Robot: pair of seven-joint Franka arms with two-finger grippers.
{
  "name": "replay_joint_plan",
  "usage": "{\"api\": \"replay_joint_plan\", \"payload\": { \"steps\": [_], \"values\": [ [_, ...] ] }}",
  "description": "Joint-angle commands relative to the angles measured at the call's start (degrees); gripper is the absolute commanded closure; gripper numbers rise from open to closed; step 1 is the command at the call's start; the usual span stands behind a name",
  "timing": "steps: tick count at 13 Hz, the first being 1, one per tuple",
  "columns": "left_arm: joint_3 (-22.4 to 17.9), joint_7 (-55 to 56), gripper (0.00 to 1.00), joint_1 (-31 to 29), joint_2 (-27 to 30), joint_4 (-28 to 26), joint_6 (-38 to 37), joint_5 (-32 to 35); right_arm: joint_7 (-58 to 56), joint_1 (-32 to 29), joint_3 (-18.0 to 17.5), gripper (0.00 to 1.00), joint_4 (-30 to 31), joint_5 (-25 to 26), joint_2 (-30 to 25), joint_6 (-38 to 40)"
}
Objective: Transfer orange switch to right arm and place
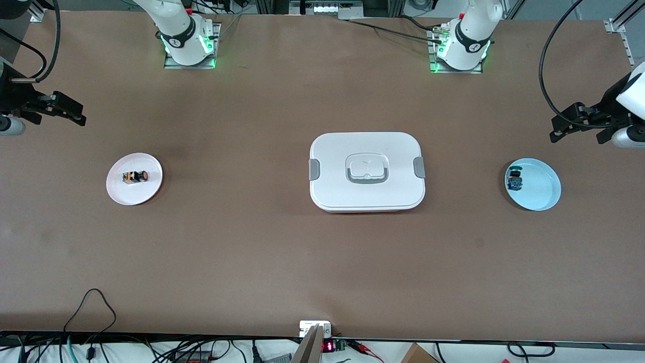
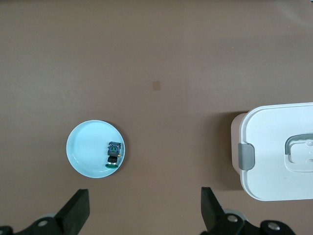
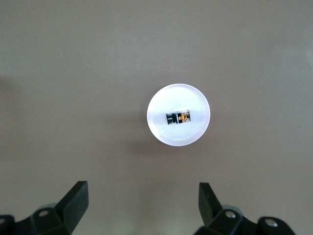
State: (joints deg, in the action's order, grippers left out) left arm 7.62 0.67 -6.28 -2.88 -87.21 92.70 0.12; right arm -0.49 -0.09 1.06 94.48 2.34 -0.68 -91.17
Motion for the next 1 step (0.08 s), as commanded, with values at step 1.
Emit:
{"api": "replay_joint_plan", "payload": {
  "steps": [1],
  "values": [
    [-0.06,-0.58,0.00,0.13,-0.64,1.61,-1.21,0.85,-0.92,-0.44,-0.09,0.00,-1.49,-0.94,0.50,1.17]
  ]
}}
